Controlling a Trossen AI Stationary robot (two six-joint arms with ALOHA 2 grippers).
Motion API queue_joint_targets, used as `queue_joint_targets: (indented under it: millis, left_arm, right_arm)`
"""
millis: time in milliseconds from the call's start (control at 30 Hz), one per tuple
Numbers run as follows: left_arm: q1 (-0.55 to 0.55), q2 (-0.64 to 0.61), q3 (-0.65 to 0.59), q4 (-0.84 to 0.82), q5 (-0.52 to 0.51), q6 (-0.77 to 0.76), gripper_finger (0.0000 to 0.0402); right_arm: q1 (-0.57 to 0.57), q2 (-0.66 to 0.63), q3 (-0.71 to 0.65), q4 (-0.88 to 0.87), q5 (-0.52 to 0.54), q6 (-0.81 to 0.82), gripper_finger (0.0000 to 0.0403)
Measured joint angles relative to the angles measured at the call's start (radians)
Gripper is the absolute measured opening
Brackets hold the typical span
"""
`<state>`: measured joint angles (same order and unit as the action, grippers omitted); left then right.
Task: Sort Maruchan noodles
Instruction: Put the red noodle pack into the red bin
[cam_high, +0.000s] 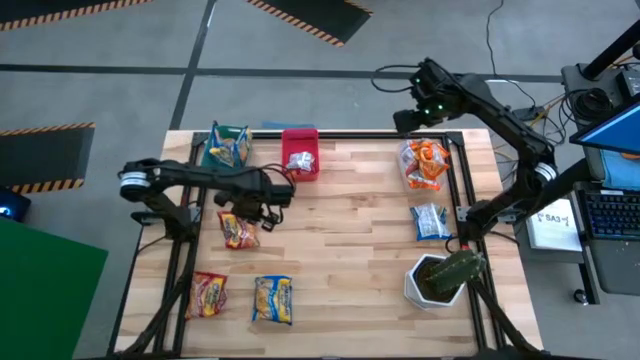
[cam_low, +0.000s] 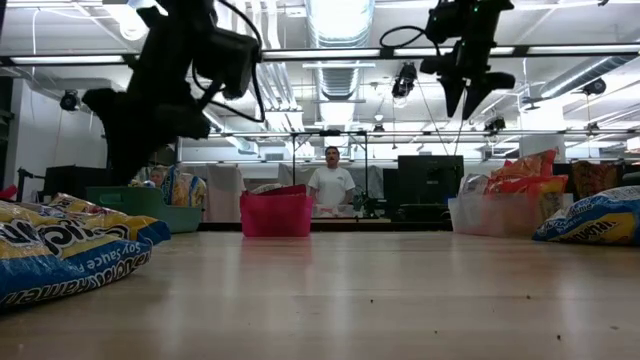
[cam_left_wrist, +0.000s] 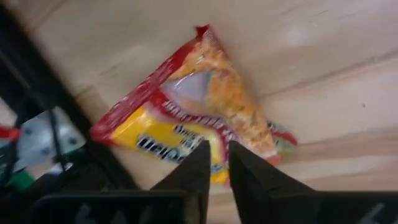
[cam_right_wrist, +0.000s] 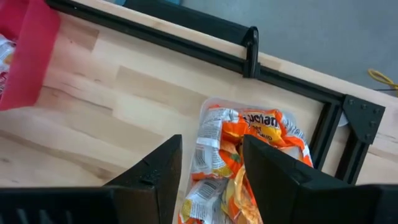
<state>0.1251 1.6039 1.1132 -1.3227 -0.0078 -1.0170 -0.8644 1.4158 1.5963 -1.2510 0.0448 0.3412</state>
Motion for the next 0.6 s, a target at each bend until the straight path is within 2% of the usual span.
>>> queue_joint_targets:
  millis: [133,367,467,600]
  left_arm:
    - [0.0,0.015,-0.047,0.13,0.007,0.001,0.0095]
    - [-0.01,0.031,-0.106,0.164,-0.032,-0.044,0.0194]
    - [-0.021,0.031,-0.154,0.231,-0.022,-0.044,0.0216]
    - [-0.036,0.031,-0.215,0.316,-0.004,-0.076,0.0224]
  right_arm:
    - [0.0,-0.008,0.0,-0.001,0.0,0.0,0.016]
    - [0.0,-0.009,0.0,-0.005,0.0,-0.001,0.0155]
    - [0.0,-0.008,0.0,0.001,0.0,-0.004,0.0158]
    - [0.0,-0.008,0.0,0.004,0.0,-0.013,0.0161]
